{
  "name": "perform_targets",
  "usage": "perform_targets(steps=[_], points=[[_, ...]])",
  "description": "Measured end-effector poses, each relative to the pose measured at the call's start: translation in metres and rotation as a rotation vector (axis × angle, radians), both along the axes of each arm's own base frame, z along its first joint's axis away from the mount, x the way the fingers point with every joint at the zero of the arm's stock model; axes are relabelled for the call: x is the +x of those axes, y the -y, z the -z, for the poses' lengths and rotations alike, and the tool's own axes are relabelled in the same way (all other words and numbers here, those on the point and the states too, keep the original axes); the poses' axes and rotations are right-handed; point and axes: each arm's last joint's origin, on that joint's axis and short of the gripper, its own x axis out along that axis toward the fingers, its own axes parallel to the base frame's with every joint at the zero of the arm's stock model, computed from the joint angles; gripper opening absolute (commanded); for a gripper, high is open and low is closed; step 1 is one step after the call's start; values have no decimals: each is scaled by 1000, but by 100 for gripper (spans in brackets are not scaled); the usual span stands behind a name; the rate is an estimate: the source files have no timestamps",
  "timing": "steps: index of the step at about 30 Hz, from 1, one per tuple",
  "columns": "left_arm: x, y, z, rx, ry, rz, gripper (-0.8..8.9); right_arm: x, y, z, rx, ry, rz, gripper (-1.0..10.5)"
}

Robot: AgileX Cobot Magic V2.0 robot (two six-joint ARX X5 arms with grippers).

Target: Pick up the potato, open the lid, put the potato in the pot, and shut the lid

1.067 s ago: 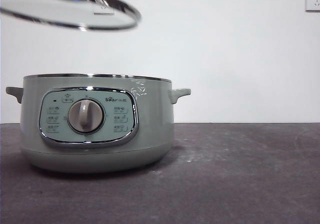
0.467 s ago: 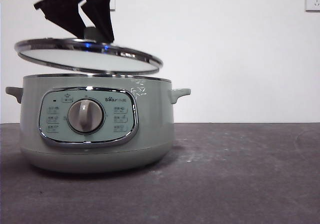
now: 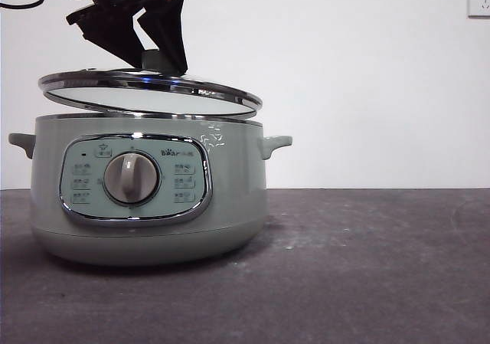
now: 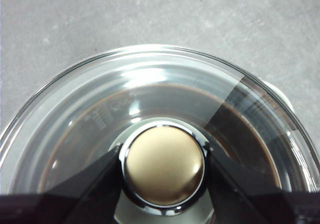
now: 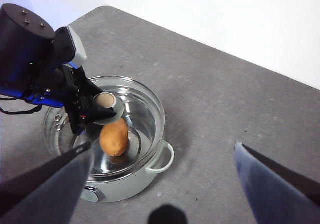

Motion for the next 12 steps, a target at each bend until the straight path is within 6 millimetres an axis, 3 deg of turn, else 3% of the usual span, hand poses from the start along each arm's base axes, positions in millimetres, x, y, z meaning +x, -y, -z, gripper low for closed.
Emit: perform_targets(steps=[12], points=[[5, 3, 10, 3, -48, 17, -8, 0, 0, 0, 0, 0, 0, 468]])
